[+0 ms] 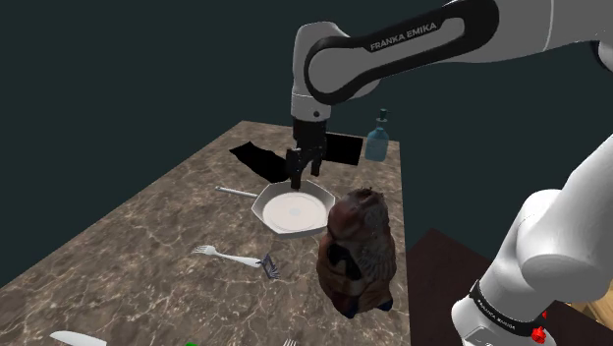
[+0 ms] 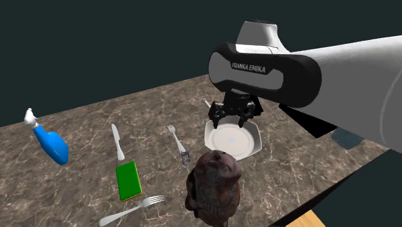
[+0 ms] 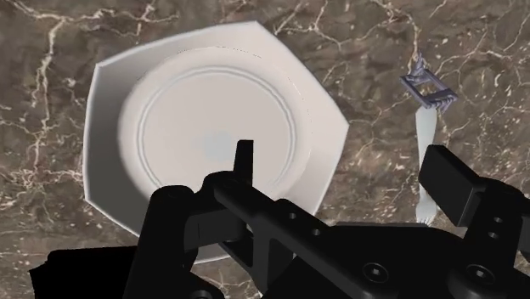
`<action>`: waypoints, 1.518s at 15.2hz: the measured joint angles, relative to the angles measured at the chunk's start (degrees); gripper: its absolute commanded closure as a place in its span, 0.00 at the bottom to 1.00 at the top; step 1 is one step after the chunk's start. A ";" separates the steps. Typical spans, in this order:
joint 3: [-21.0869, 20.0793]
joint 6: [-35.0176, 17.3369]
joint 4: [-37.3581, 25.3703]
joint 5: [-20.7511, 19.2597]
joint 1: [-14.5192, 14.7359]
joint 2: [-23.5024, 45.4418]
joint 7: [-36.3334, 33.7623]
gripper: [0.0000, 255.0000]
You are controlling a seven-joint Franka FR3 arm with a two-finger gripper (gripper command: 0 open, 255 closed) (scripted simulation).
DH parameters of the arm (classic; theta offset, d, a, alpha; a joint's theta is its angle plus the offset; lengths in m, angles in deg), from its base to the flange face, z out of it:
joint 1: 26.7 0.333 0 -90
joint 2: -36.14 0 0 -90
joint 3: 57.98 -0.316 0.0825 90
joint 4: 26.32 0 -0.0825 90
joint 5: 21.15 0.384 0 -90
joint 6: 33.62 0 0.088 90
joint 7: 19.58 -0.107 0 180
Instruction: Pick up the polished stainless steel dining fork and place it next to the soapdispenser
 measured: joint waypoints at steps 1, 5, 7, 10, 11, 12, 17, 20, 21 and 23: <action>-0.47 -0.74 -0.51 0.02 0.37 1.46 -0.10 0.00; -2.30 -2.39 -5.61 -0.67 1.91 8.99 -1.09 0.00; -3.31 -2.99 -8.87 -1.32 2.99 13.21 -2.09 0.00; -4.26 -3.65 -13.61 -2.44 4.39 19.28 -2.84 0.00; -4.68 -3.88 -15.37 -2.89 5.15 21.47 -3.47 0.00; -4.96 -3.82 -16.93 -3.24 5.68 23.20 -3.70 0.00; -6.06 -3.75 -26.16 -5.45 9.14 33.40 -5.26 0.00; -6.21 -3.57 -30.64 -6.45 10.73 38.12 -5.81 0.00; -6.22 -4.12 -30.46 -6.52 10.88 38.51 -5.83 0.00; -6.14 -5.49 -30.10 -6.71 11.13 39.55 -5.82 0.00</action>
